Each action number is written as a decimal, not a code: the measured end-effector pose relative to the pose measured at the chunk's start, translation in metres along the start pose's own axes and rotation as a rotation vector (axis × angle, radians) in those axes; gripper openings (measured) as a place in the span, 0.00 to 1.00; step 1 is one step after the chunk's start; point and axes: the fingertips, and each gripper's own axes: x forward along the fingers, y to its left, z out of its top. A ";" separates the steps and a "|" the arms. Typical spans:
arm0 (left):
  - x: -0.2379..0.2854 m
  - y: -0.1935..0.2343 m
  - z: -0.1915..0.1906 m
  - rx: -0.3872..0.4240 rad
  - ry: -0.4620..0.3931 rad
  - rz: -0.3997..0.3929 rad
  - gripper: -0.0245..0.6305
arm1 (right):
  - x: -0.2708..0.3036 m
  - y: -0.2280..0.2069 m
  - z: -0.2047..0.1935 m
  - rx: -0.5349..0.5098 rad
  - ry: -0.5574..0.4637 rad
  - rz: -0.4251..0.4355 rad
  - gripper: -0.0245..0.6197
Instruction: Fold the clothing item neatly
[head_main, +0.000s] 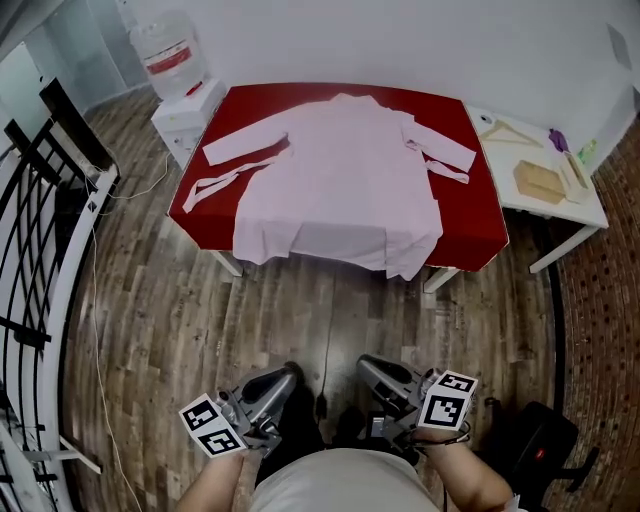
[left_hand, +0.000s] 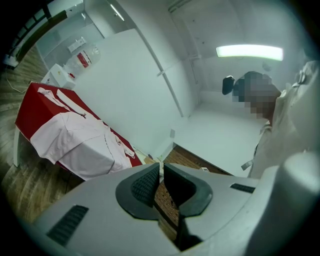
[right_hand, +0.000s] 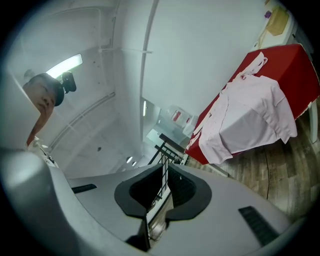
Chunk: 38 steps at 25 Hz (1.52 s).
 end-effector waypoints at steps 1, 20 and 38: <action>0.001 0.009 0.006 0.003 0.001 0.003 0.05 | 0.009 -0.006 0.005 -0.003 -0.008 -0.018 0.06; 0.022 0.179 0.133 0.051 0.125 -0.050 0.05 | 0.162 -0.065 0.066 -0.070 -0.130 -0.295 0.06; 0.125 0.304 0.174 0.176 0.294 0.156 0.05 | 0.241 -0.176 0.110 -0.024 0.093 -0.276 0.08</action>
